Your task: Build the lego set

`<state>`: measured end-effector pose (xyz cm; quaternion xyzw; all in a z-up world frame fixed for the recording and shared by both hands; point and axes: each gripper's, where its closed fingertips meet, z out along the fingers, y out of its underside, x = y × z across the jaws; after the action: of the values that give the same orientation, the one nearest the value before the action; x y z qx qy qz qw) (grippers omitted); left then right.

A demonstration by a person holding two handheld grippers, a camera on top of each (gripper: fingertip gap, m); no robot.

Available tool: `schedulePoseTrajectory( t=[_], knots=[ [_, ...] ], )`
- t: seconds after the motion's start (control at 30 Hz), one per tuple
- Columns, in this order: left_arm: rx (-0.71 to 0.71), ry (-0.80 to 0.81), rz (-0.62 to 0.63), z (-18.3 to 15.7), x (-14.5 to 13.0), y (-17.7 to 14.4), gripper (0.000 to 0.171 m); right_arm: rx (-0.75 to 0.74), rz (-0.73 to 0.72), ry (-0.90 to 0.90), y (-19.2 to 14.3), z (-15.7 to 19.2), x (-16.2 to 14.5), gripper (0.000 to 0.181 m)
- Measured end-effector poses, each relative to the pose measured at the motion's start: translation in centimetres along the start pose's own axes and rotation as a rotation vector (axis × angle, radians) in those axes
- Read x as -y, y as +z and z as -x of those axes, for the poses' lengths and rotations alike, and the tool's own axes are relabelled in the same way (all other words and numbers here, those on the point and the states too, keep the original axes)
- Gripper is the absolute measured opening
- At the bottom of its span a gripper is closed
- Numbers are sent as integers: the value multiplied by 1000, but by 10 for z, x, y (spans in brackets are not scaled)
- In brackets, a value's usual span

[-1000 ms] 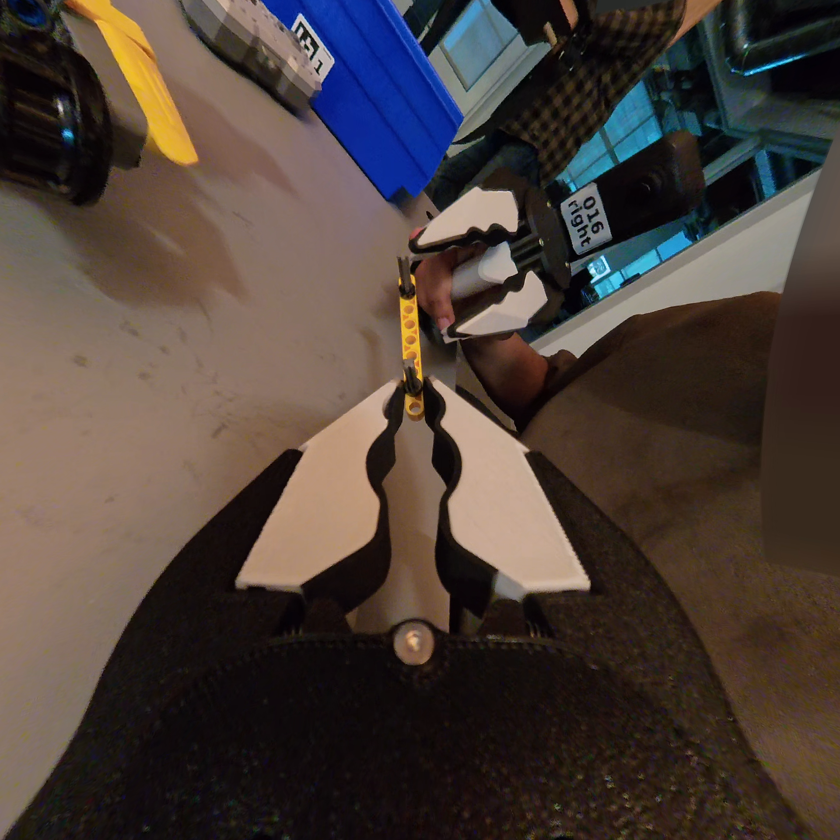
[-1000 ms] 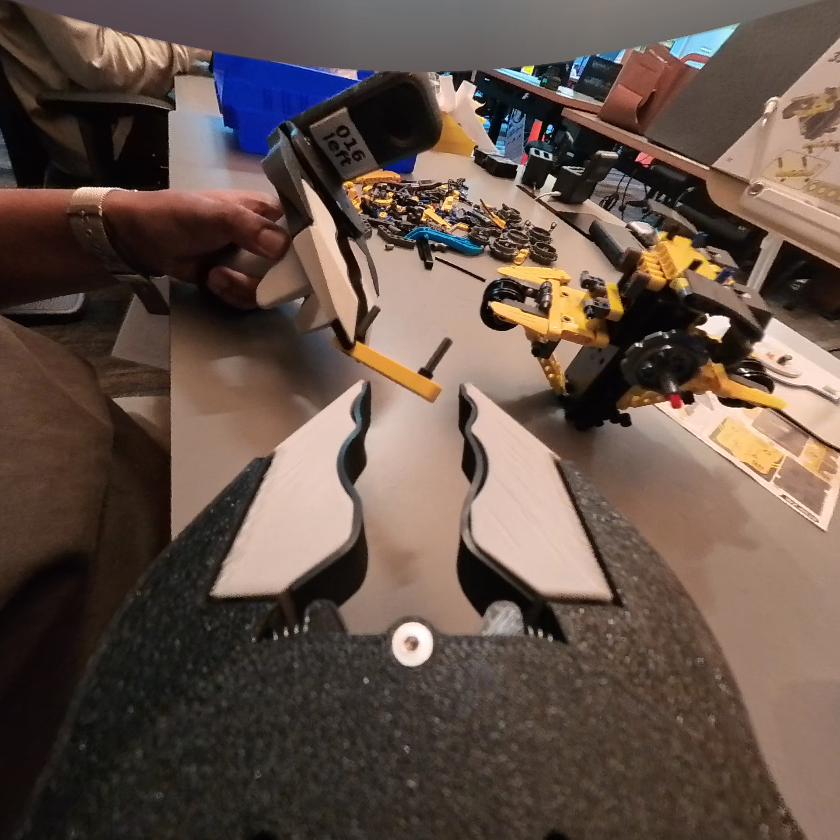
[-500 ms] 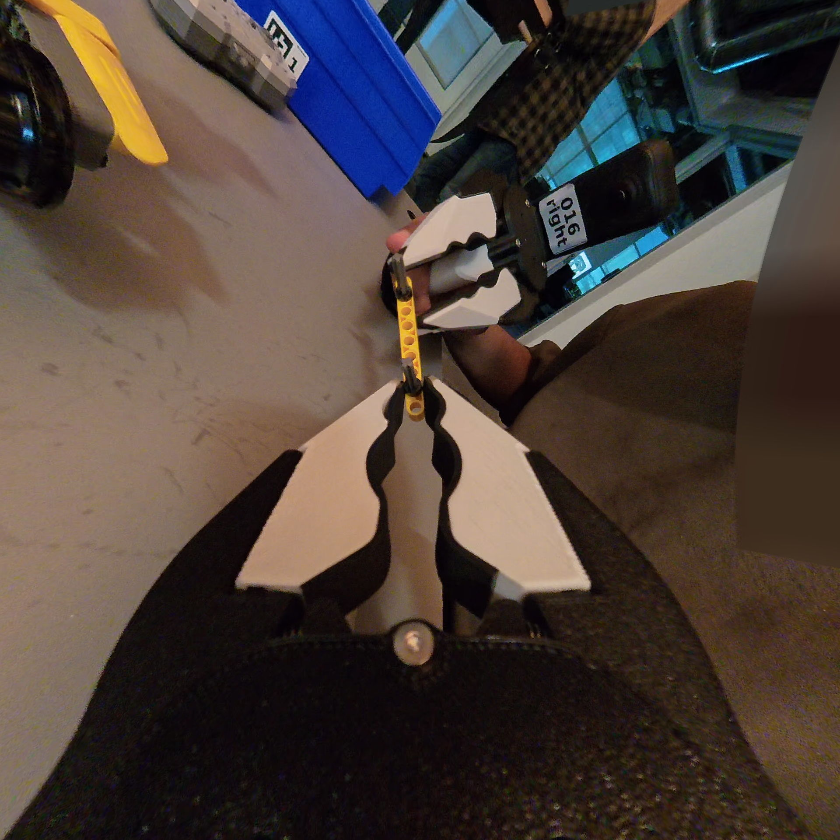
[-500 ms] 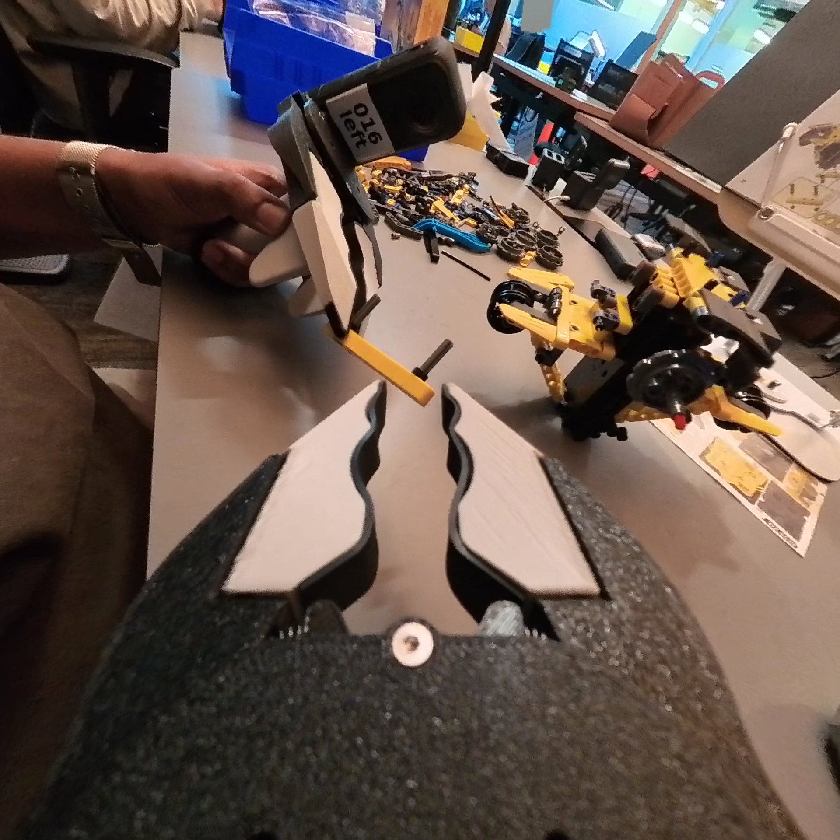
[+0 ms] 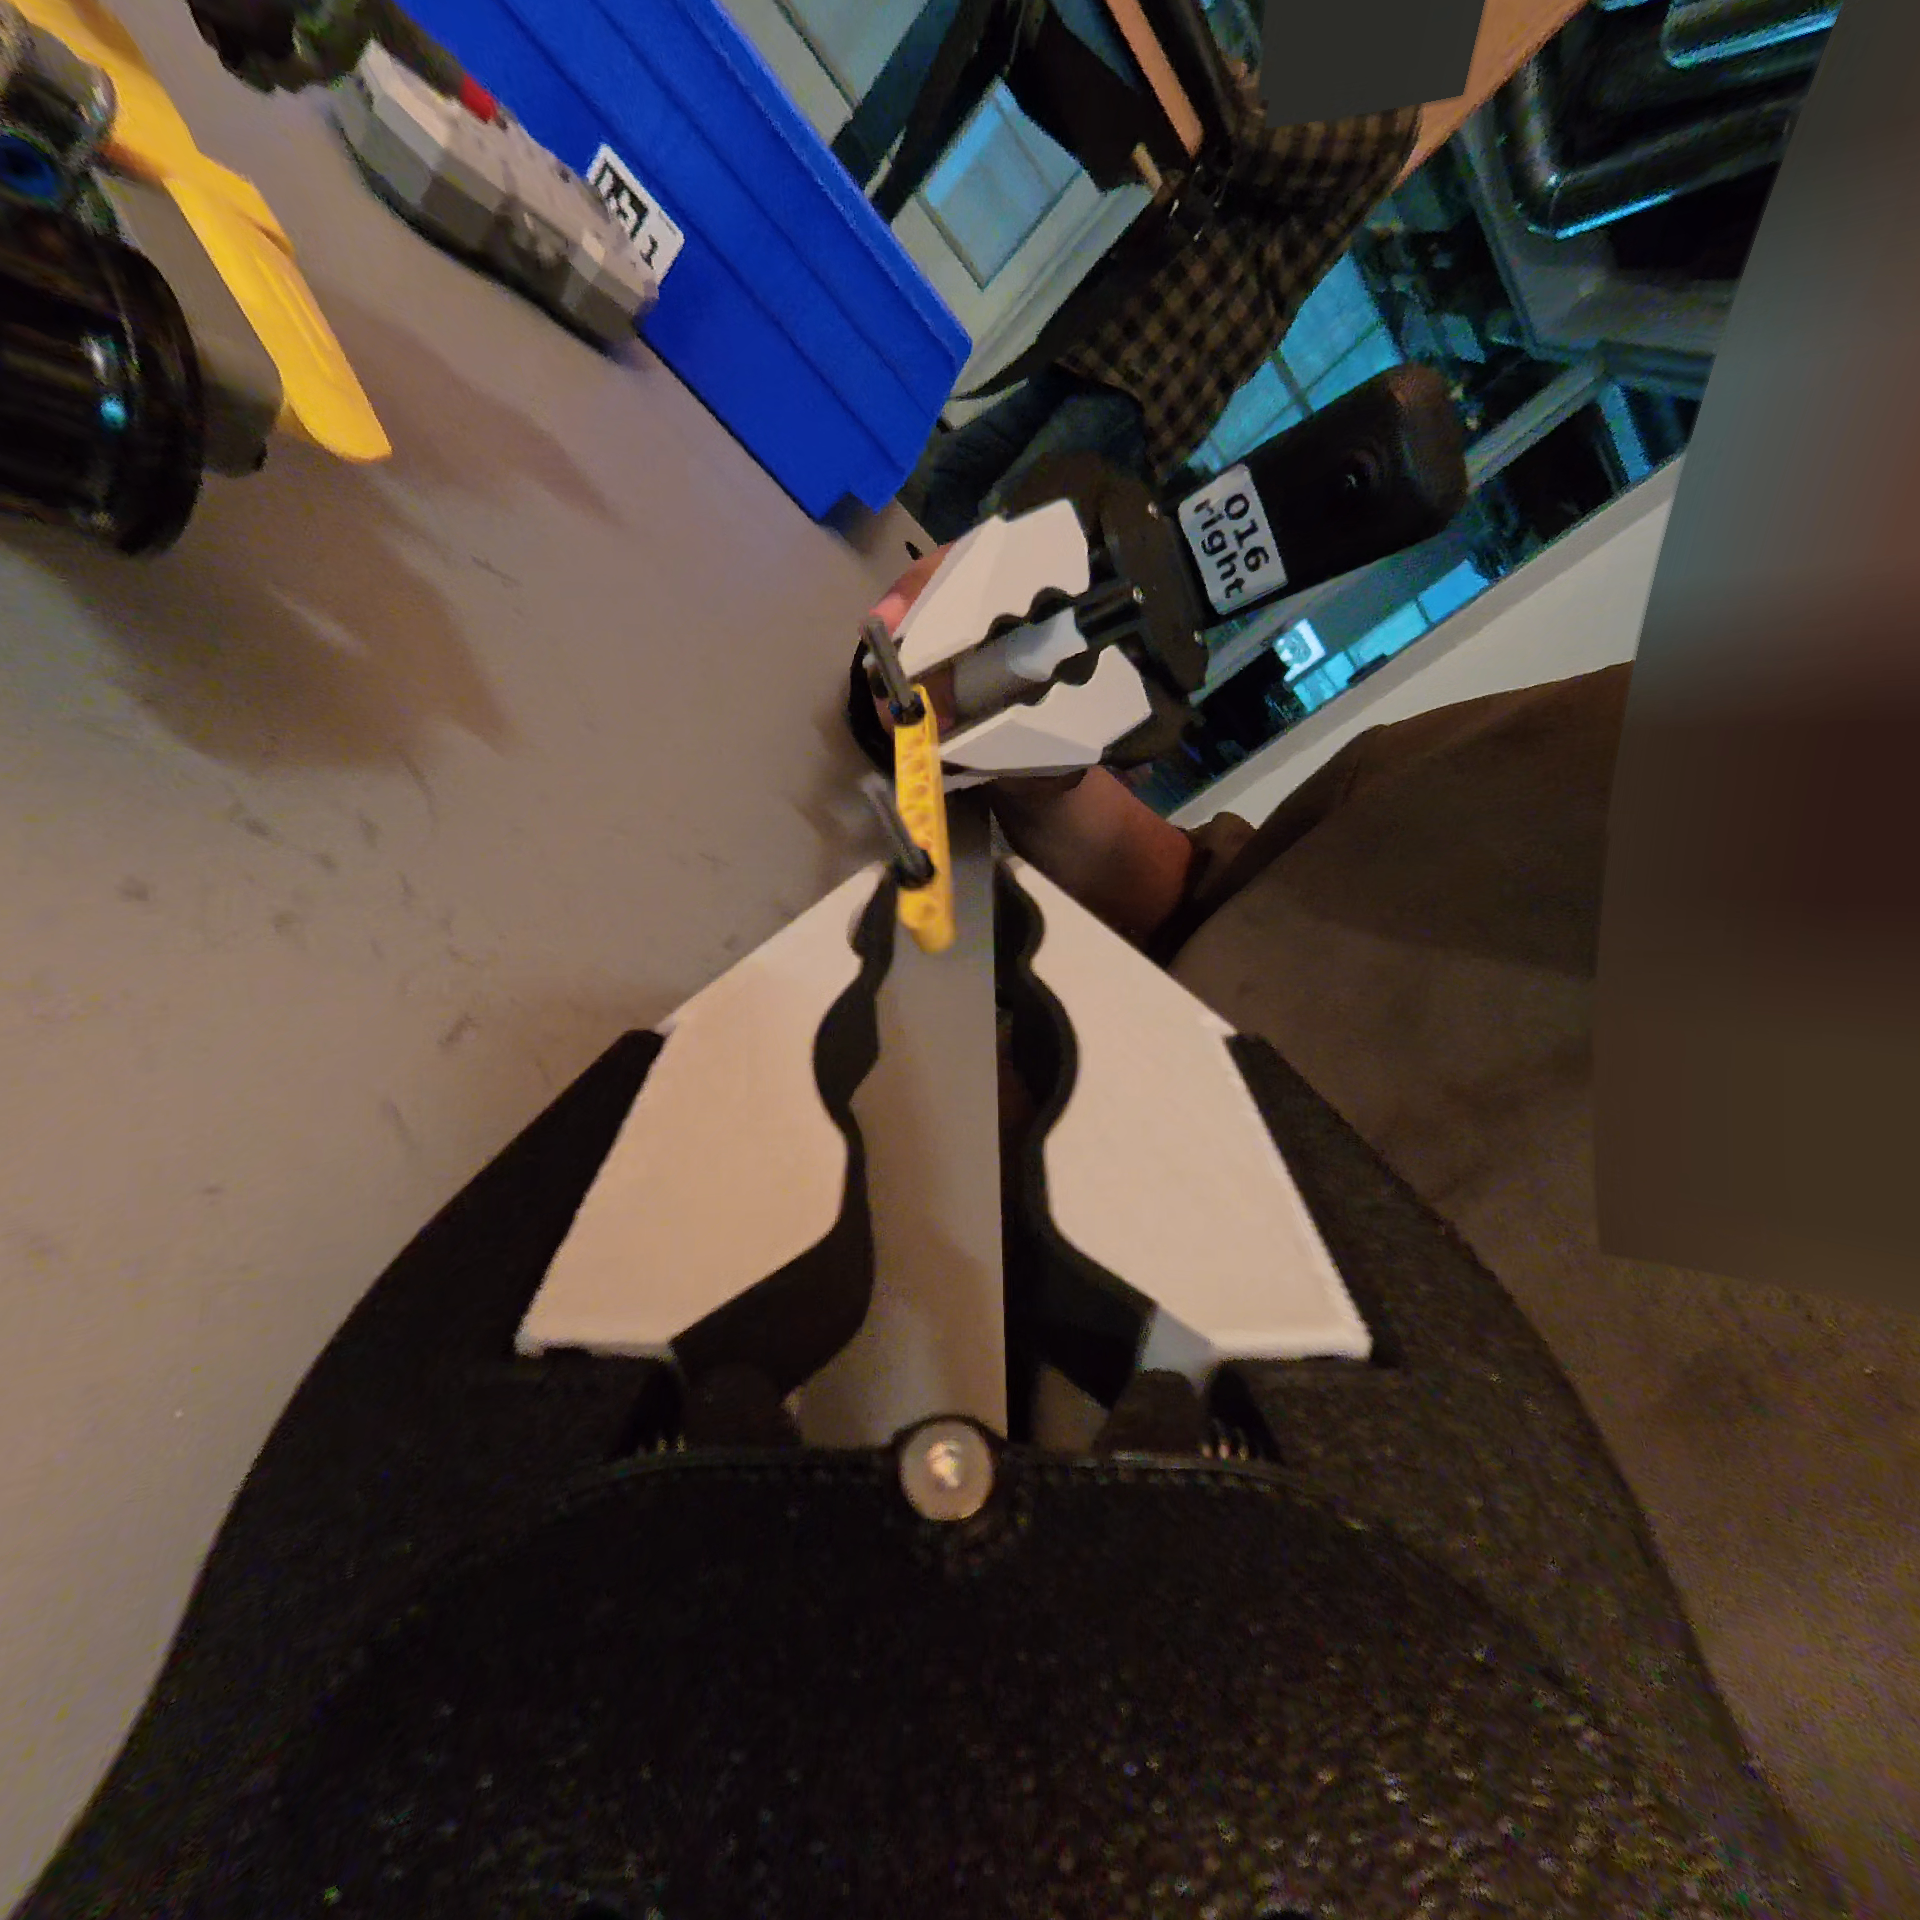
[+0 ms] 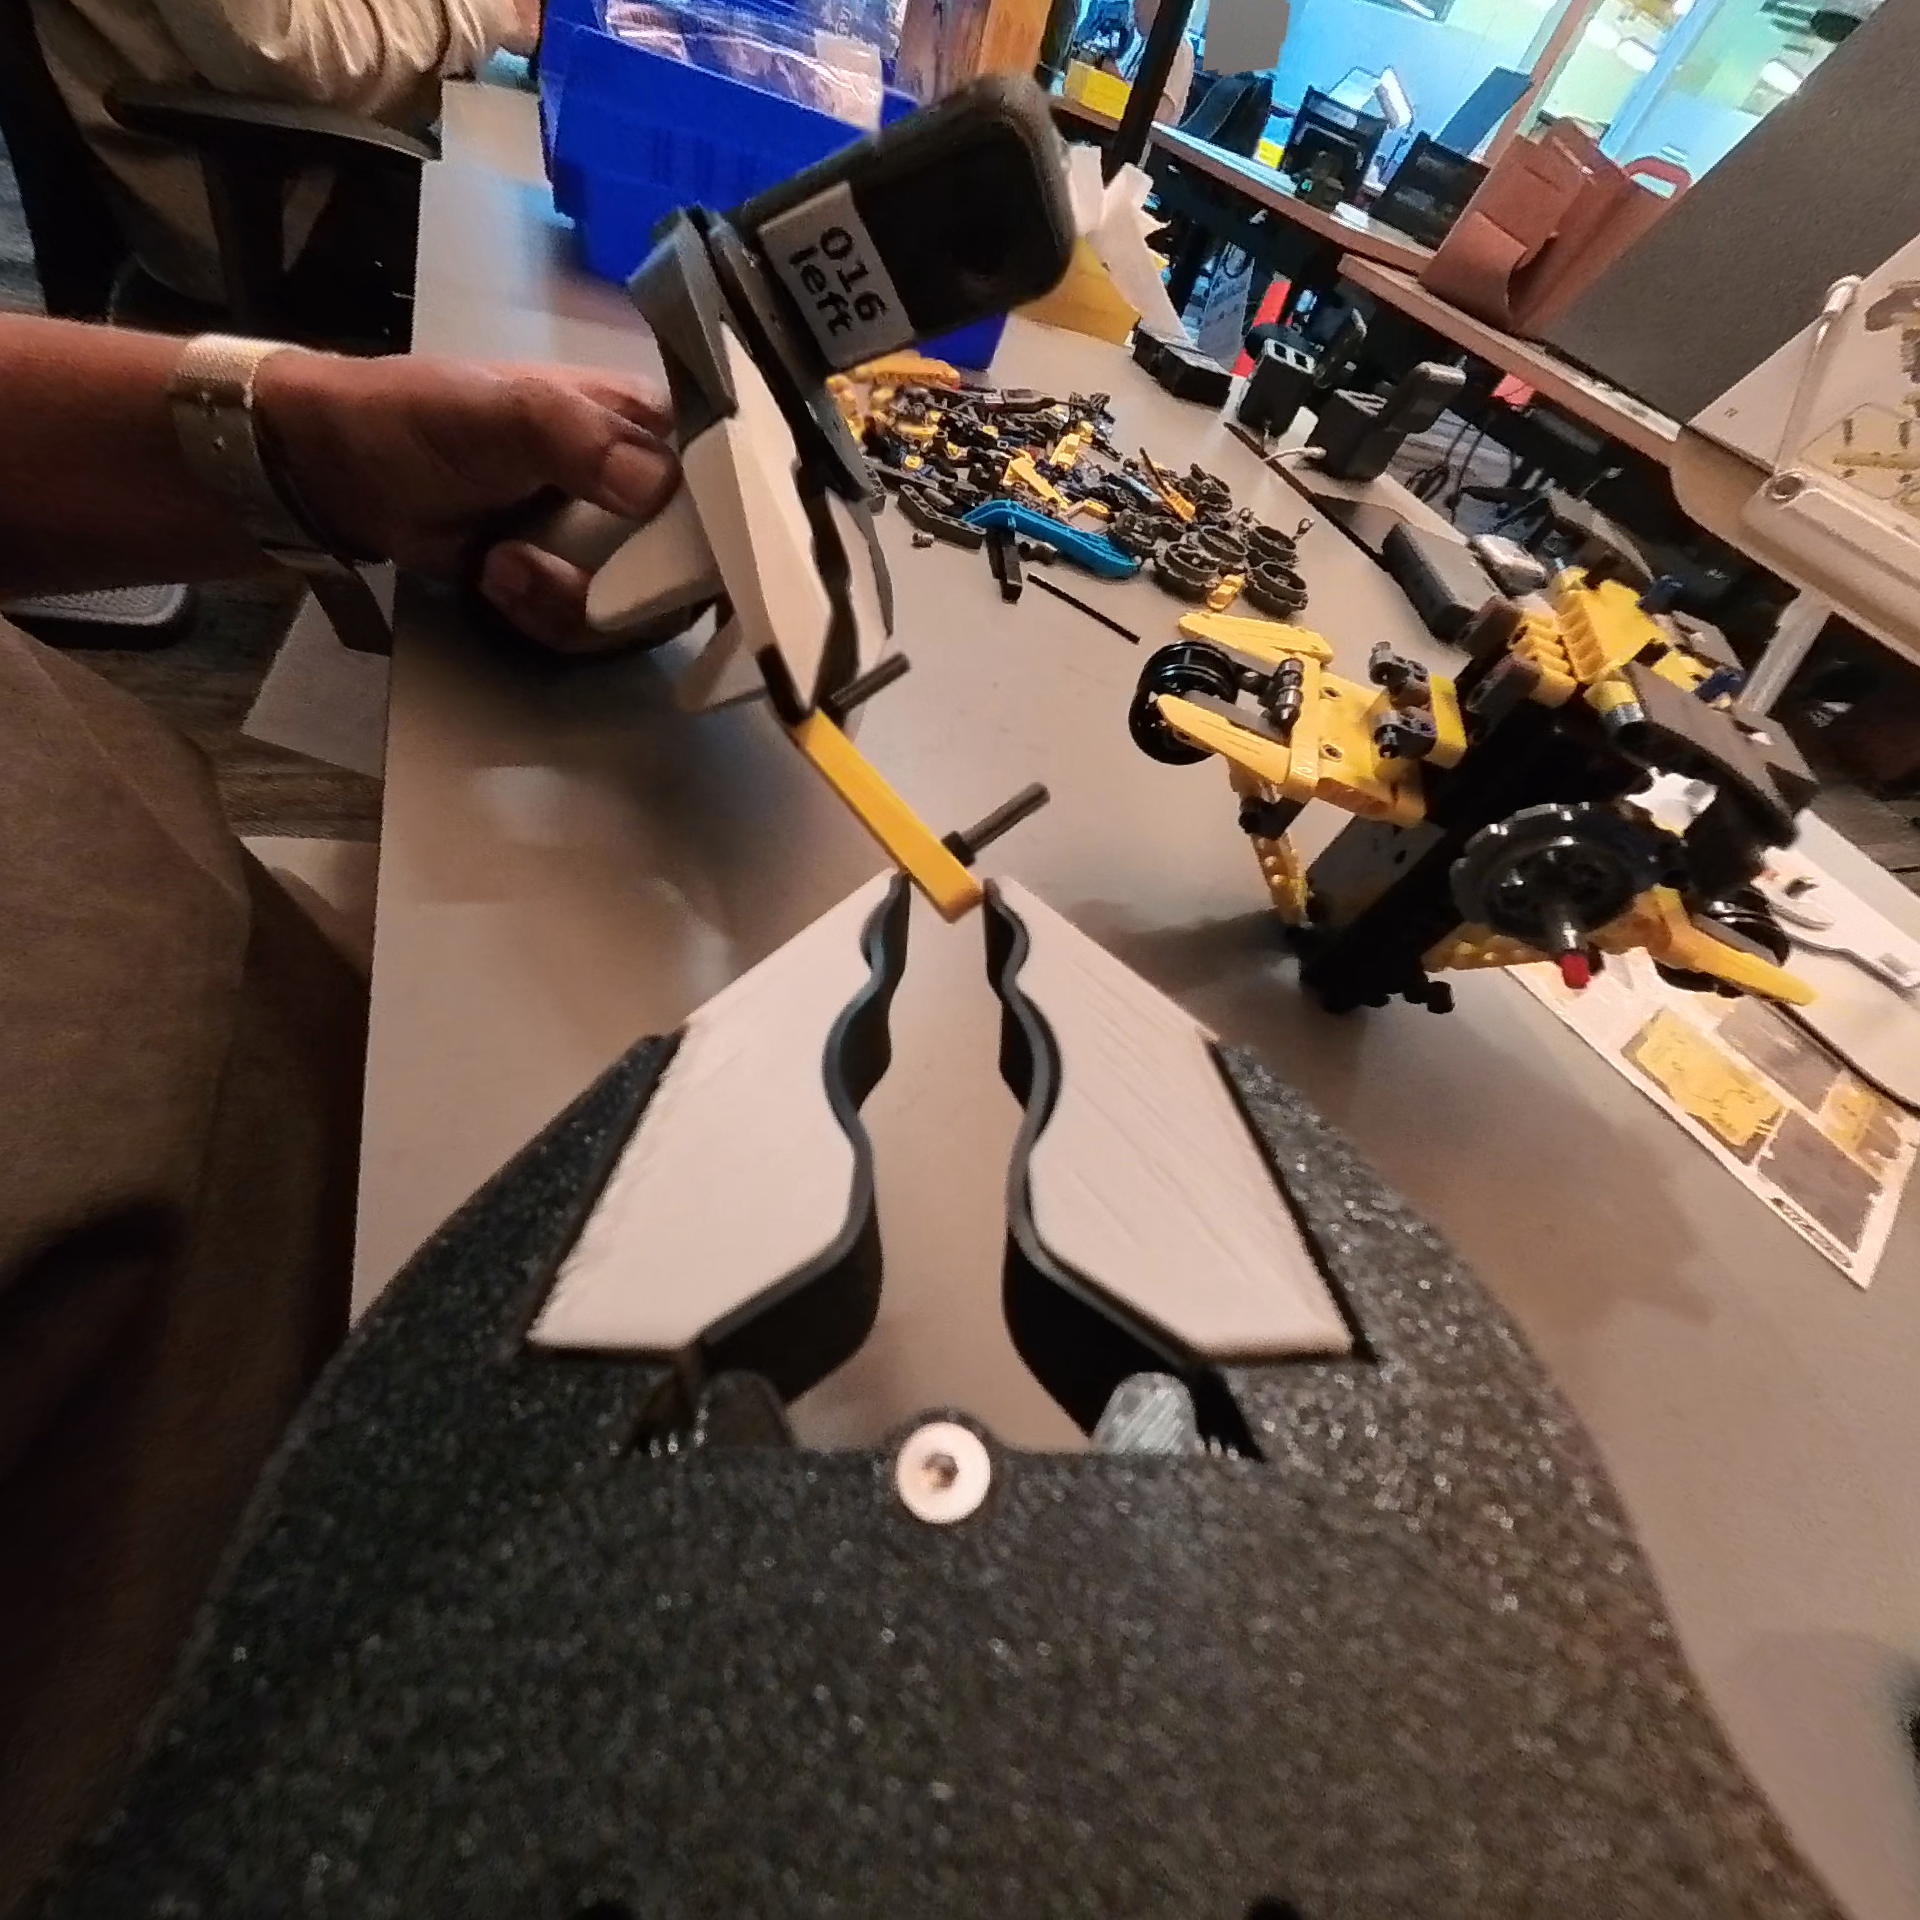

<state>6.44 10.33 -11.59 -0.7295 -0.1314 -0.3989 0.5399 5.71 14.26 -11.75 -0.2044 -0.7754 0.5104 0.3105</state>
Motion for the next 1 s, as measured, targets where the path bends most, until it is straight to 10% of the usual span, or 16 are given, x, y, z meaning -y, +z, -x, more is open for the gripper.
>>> schedulePoseTrajectory(
  t=[1.0],
  knots=[
    [105, 122, -175, 2, 24, -12, 27, 94, -157, 270, -19, -19, 14, 7]
  ],
)
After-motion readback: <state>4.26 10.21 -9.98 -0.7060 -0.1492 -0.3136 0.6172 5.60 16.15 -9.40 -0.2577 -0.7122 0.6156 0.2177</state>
